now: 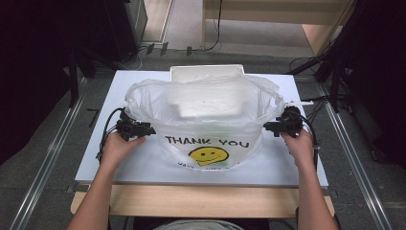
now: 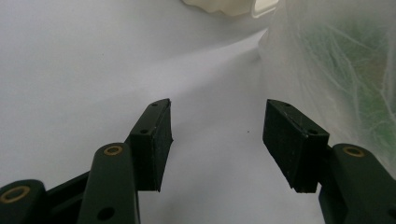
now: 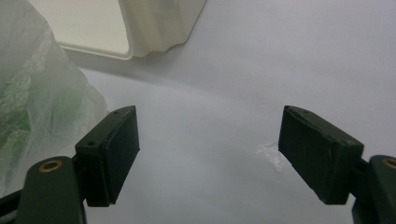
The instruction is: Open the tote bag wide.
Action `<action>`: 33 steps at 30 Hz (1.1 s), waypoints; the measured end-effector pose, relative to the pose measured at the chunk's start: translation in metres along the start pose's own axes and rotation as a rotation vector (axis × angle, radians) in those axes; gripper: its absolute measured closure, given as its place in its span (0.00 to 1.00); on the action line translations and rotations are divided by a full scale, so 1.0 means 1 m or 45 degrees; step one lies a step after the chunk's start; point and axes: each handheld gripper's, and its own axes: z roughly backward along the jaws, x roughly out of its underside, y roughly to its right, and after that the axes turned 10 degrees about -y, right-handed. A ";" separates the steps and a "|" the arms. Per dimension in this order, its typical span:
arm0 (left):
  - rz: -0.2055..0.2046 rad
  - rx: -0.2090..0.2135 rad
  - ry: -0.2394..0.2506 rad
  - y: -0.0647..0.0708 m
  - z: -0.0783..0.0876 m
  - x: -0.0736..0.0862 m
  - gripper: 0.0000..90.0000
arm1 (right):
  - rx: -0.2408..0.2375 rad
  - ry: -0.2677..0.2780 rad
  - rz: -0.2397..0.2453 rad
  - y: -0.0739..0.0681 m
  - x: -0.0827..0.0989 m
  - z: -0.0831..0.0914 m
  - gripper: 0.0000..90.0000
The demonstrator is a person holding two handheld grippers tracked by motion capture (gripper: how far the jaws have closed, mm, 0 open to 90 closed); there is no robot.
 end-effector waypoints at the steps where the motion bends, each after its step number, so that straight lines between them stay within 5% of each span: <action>1: -0.003 -0.001 0.000 0.000 0.000 0.000 0.46 | -0.003 0.000 -0.001 0.000 0.000 0.000 0.25; 24: -0.024 0.066 0.004 0.004 -0.002 -0.006 0.44 | -0.020 -0.022 0.022 -0.009 -0.001 0.007 0.23; 33: -0.035 0.053 0.001 0.002 0.010 -0.015 0.51 | -0.082 -0.027 0.013 -0.012 -0.006 0.015 0.22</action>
